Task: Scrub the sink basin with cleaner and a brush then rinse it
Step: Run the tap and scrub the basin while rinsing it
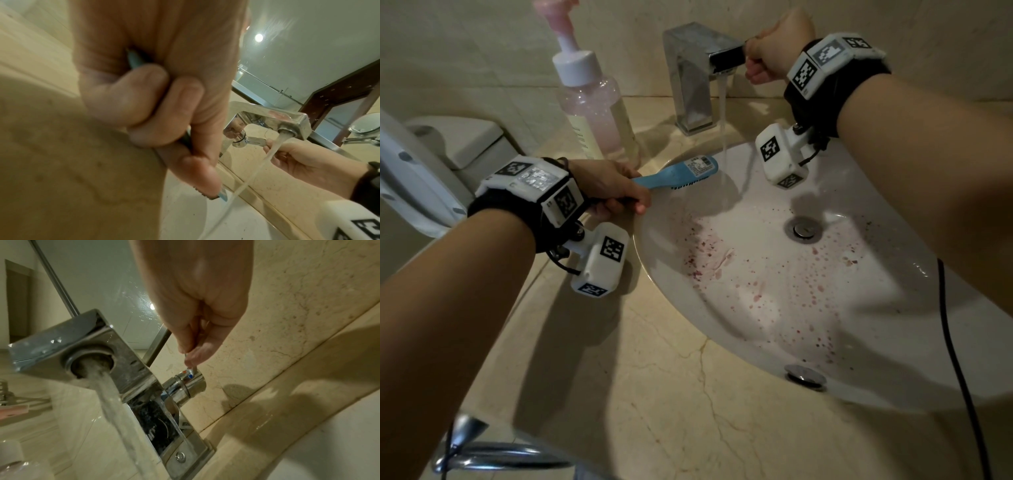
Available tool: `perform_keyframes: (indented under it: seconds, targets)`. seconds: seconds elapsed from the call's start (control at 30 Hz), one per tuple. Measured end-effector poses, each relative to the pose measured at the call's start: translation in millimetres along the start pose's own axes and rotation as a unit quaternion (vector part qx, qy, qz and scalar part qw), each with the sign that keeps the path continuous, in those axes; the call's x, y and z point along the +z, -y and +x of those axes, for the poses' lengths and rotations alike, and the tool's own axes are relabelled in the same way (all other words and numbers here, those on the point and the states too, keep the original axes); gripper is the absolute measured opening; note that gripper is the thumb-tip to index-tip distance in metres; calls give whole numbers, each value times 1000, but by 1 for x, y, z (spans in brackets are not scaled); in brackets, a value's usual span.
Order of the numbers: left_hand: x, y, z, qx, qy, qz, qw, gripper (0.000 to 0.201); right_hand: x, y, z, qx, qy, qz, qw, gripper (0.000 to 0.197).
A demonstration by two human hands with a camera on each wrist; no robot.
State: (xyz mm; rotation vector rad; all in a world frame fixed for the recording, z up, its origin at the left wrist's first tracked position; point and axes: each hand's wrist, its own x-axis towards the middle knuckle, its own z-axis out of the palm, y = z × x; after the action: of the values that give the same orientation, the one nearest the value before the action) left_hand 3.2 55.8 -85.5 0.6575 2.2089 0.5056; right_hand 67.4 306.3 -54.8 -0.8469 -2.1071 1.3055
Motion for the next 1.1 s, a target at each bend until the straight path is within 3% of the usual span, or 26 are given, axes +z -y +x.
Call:
perform_keyframes:
  seconds: [0.4, 0.57, 0.7, 0.9, 0.97, 1.03, 1.1]
  targets:
    - [-1, -1, -1, -5, -5, 0, 1000, 27, 7, 1, -2, 42, 47, 67, 996, 39]
    - [0, -1, -1, -6, -5, 1, 1000, 26, 10, -3, 2, 16, -14, 24, 999, 35]
    - [0, 0, 1, -4, -6, -1, 1000, 26, 11, -6, 3, 4, -25, 17, 1000, 33]
    - [-2, 2, 6, -5, -1, -2, 1000, 25, 5, -3, -7, 14, 10, 46, 999, 31]
    - [-2, 1, 6, -4, -2, 4, 1000, 23, 2, -4, -15, 5, -3, 27, 1000, 21]
    - [-1, 0, 6, 0, -11, 22, 1000, 18, -1, -6, -22, 4, -1, 26, 1000, 15]
    - [0, -1, 7, 7, -35, 60, 998, 9, -5, -9, -28, 30, 17, 34, 999, 21]
